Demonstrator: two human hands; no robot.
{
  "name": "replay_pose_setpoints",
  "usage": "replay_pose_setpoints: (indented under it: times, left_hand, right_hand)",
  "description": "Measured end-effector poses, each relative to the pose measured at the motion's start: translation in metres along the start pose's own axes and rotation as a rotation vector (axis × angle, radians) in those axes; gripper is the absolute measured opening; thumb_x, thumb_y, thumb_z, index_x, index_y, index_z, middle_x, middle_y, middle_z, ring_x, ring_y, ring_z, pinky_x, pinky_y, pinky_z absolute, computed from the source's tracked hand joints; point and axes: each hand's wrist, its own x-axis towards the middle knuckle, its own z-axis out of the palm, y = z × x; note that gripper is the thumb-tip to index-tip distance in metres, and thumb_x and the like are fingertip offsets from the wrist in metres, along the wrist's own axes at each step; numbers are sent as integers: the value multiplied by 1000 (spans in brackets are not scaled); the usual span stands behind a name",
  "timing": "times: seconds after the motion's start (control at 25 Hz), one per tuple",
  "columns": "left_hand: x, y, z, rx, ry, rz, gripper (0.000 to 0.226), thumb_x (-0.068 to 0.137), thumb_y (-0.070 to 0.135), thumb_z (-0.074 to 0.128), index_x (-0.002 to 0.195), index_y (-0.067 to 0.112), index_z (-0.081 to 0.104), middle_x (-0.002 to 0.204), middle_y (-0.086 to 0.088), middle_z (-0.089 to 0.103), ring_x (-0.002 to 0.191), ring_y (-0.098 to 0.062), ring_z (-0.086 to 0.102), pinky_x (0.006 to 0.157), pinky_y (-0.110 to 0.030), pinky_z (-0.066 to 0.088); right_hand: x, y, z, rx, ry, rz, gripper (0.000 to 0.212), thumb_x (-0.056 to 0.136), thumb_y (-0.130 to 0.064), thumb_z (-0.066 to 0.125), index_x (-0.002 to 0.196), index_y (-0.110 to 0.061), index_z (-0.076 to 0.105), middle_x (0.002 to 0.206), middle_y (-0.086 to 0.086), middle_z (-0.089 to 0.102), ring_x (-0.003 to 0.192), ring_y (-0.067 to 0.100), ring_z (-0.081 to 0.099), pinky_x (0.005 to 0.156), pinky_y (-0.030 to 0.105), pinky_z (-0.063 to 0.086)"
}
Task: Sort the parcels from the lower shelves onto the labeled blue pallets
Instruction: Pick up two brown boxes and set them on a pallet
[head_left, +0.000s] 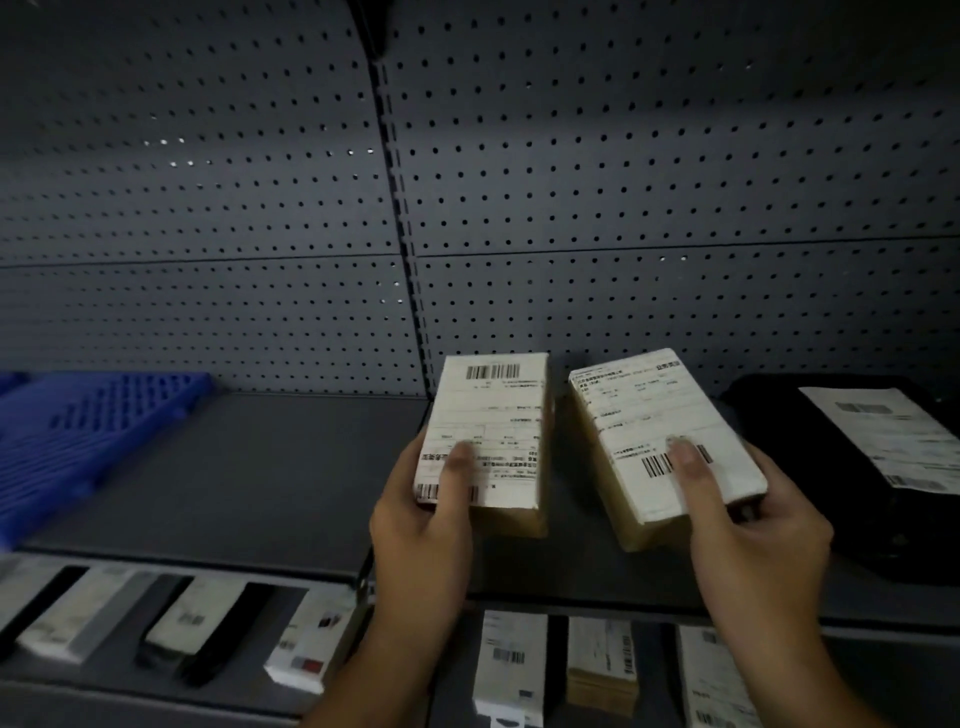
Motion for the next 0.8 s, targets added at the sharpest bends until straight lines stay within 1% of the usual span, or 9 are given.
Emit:
replay_pose_setpoints:
  times: [0.16,0.24,0.4,0.44,0.52,0.56,0.68,0.72,0.8]
  left_hand:
    - [3,13,-44,-28,158,-8,28,97,38,58,117,22,71,106,4,78,100,-13,74,84,-35,59]
    - [5,18,-72,-9,247,-23,22,100,32,56,111,22,73,102,5,79,96,-12,74,82,-35,57]
    - [10,17,-131,-143,419,-192,26,90,43,63,103,25,75,98,1,79,95,-20,74,85,-47,60]
    - [13,17,-151,-210,460,-248,30,85,47,65,102,26,75,97,-1,79,93,-21,75,82,-47,62]
    - [20,15,-191,-290,516,-294,25,88,44,64,100,24,73,94,-3,78,84,-16,75,63,-32,63]
    - [25,16,-212,-290,532,-292,23,91,42,62,101,24,72,93,-2,78,81,-15,75,61,-29,60]
    - [46,15,-290,-220,563,-253,33,82,52,65,97,25,74,94,-1,79,92,-21,74,85,-48,60]
    - [54,15,-315,-208,564,-242,34,80,54,66,96,25,74,93,0,79,91,-21,74,85,-48,60]
    - [72,12,-368,-175,566,-189,24,88,45,65,95,24,74,84,5,78,80,-9,72,70,-28,59]
  right_hand:
    - [-14,-11,25,66,-68,22,33,85,-28,76,116,-19,74,100,-5,79,90,2,74,69,11,57]
    - [-28,-16,47,93,-125,33,31,84,-27,77,114,-18,75,95,-5,79,86,1,74,64,9,54]
    - [-74,-23,100,137,-228,73,29,78,-27,79,106,-20,76,87,-15,78,79,-1,74,59,8,54]
    - [-88,-24,116,150,-242,77,29,76,-28,79,104,-21,76,84,-18,78,77,-3,73,58,8,53]
    - [-112,-28,148,162,-256,88,31,72,-33,78,101,-23,75,82,-19,77,75,-4,73,57,8,54]
    - [-124,-31,166,160,-270,93,31,71,-36,78,100,-23,75,82,-19,77,75,-3,73,57,8,54]
    - [-163,-34,230,158,-299,80,25,72,-37,78,95,-28,75,83,-19,77,77,-2,73,57,9,54]
    - [-176,-34,251,163,-297,79,22,73,-36,79,94,-29,75,83,-19,77,77,-2,73,58,9,54]
    - [-204,-34,299,169,-305,67,19,76,-32,80,94,-28,75,82,-19,77,76,-2,73,56,9,53]
